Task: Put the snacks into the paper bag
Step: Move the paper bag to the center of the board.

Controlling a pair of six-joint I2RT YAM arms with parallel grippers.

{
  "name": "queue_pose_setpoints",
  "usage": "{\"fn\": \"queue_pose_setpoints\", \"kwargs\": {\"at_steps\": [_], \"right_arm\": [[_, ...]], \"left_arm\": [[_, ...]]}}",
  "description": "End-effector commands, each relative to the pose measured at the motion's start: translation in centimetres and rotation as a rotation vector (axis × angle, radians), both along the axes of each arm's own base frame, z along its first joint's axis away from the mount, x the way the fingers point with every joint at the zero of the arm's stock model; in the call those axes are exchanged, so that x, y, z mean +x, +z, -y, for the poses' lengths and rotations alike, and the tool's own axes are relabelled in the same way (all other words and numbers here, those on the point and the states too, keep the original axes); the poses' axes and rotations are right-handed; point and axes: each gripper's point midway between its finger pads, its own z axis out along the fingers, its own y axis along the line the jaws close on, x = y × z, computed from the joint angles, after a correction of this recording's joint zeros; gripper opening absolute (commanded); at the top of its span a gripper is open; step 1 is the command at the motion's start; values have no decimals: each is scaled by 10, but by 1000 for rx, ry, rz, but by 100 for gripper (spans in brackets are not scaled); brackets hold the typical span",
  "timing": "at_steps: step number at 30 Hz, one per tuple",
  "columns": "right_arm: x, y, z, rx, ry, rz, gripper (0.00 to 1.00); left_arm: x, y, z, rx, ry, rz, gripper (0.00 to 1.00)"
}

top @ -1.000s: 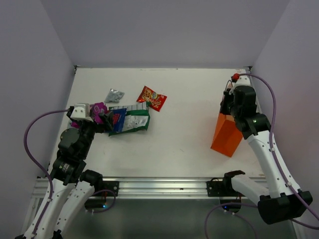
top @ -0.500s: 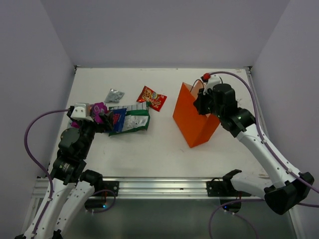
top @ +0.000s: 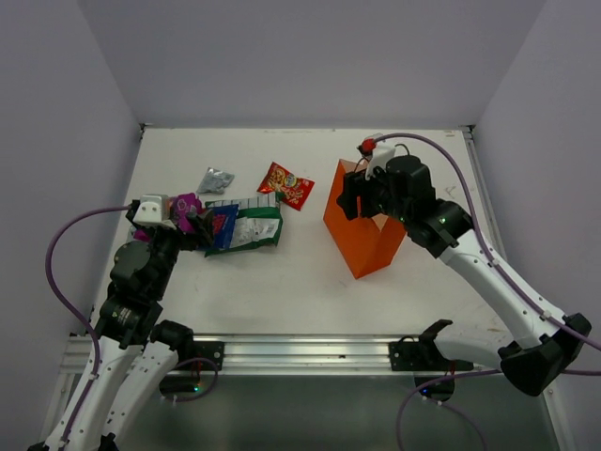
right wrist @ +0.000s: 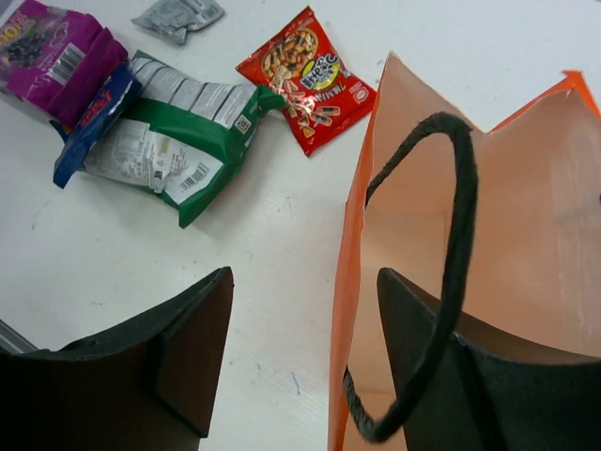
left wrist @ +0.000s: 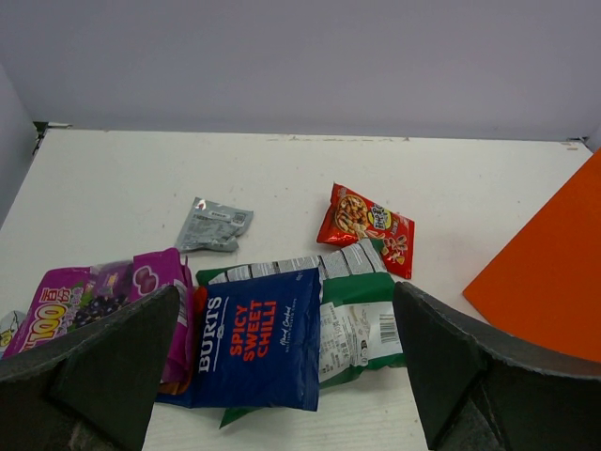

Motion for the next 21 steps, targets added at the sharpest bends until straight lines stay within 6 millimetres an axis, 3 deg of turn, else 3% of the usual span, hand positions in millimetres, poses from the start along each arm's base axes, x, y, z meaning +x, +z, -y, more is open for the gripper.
{"fn": "queue_pose_setpoints", "kwargs": {"at_steps": [1, 8, 16, 21], "right_arm": [[-4, 33, -2, 34, 27, 66, 68], [-13, 58, 24, -12, -30, 118, 76], [-44, 90, 53, 12, -56, 195, 79], [-41, 87, 92, -62, -244, 207, 77]], "left_arm": [[3, 13, 0, -17, 6, 49, 100], [3, 14, -1, -15, 9, 49, 100], [3, 13, 0, -17, 11, 46, 100], [3, 13, 0, -16, 8, 46, 100]]}}
